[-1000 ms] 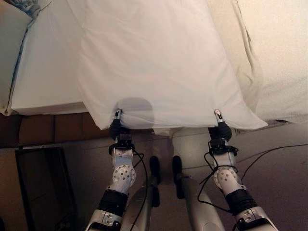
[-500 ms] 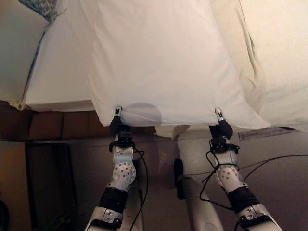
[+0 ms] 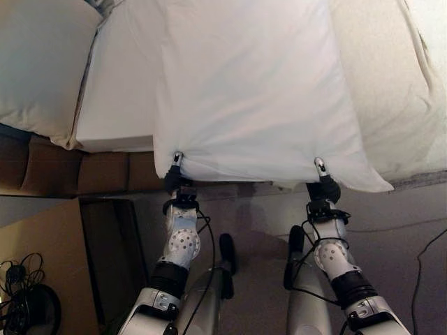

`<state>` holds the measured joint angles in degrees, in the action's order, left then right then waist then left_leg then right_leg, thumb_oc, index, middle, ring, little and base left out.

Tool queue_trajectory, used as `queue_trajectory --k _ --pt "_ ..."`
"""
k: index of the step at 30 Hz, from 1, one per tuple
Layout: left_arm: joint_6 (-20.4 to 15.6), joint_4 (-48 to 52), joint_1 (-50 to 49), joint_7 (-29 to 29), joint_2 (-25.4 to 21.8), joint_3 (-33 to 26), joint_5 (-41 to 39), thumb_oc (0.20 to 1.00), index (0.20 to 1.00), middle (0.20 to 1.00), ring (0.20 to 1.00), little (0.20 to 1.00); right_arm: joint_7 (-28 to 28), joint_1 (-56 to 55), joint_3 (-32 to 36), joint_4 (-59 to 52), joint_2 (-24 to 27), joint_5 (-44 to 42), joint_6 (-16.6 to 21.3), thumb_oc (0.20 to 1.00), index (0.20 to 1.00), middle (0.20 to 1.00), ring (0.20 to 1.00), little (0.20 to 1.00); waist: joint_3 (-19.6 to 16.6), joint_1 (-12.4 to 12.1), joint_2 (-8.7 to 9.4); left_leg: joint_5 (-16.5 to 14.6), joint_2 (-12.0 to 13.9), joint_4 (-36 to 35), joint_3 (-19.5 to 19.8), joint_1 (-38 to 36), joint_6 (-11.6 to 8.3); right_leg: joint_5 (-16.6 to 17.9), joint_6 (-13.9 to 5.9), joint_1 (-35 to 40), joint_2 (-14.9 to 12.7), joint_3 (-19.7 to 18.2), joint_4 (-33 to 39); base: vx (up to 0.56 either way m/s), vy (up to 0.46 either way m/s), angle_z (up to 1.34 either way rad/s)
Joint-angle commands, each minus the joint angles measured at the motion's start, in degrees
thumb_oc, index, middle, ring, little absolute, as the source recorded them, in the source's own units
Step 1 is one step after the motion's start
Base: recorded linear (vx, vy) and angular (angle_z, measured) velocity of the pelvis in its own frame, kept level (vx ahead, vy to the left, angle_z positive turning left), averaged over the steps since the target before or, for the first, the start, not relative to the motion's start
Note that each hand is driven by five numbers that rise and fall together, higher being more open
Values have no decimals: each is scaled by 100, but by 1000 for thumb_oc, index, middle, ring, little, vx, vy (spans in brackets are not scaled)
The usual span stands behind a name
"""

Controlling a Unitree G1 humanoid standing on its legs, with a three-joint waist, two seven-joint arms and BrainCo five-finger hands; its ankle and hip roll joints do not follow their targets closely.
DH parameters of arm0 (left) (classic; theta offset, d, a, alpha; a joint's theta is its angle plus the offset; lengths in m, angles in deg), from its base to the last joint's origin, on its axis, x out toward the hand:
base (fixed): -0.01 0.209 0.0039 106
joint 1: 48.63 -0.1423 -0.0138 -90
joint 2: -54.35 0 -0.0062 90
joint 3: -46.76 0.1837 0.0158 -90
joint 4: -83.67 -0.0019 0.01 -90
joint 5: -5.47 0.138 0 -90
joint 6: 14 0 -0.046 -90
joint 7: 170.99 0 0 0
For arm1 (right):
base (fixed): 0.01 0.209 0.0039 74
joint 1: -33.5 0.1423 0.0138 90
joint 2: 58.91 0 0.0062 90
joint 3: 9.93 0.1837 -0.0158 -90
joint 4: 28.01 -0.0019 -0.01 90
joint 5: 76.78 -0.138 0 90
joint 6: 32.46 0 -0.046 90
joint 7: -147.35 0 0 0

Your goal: Make the bed

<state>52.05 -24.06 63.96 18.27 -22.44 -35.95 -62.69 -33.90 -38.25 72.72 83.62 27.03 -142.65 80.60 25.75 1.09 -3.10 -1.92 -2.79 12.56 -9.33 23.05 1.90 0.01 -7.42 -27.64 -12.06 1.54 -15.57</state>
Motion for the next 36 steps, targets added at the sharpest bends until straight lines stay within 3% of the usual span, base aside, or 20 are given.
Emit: queue_trajectory --k 1,4,10,13,23,24,25,26,36 --pt "-741 75 -415 302 -399 -859 234 200 200 200 200 200 253 -341 66 45 122 -80 288 200 200 200 200 200 -36 75 154 -77 -27 78 -30 82 -254 338 38 -237 445 -375 375 -9 24 12" --pt "-870 -178 -429 485 -256 -1024 137 200 200 200 200 200 398 -304 -17 500 97 -127 127 200 200 200 200 200 -54 -25 193 -85 76 206 -187 279 -276 514 -104 -197 287 -217 610 -45 -30 8" --pt "-936 -1212 -347 946 47 -1367 -84 200 200 200 200 200 650 -286 -117 1628 4 -293 -359 200 200 200 200 200 -118 -14 233 20 153 117 -122 365 -324 563 -91 -141 315 -129 771 -11 -77 -4" --pt "-903 -2226 -109 1175 113 -1705 -94 200 200 200 200 200 769 -263 -213 2580 -106 -270 -746 200 200 200 200 200 -142 -3 244 130 166 -68 -70 359 -402 582 -88 -91 305 -31 864 10 -85 8" --pt "-18 -4919 43 1360 -198 -2338 391 200 200 200 200 200 579 -169 -212 4232 -184 482 -1255 200 200 200 200 200 -198 55 350 172 228 -166 -35 245 -441 557 -43 51 343 47 880 17 -22 5" --pt "25 -4987 40 1336 -211 -2340 376 231 231 231 231 231 589 -136 -203 4325 -176 562 -1301 464 464 464 464 464 -206 65 355 168 229 -188 -17 215 -436 550 -41 70 345 63 879 48 -27 4" --pt "89 -5073 36 1347 -193 -2336 371 476 476 476 476 476 582 -133 -204 4383 -170 616 -1338 683 683 683 683 683 -220 70 357 173 233 -195 -14 200 -441 547 -42 81 348 67 873 36 -18 5" --pt "135 -5134 46 1349 -196 -2331 377 1000 1000 1000 1000 1000 556 -123 -192 4436 -161 661 -1350 1000 1000 1000 1000 1000 -232 77 359 171 242 -203 -7 181 -441 538 -42 95 346 79 871 23 -11 3" --pt "462 -5363 78 1500 -202 -2106 589 1000 1000 1000 1000 1000 306 -26 -280 4936 -176 1331 -1700 1000 1000 1000 1000 1000 -300 73 391 202 283 -286 26 5 -481 522 -12 330 378 222 929 15 -22 5"
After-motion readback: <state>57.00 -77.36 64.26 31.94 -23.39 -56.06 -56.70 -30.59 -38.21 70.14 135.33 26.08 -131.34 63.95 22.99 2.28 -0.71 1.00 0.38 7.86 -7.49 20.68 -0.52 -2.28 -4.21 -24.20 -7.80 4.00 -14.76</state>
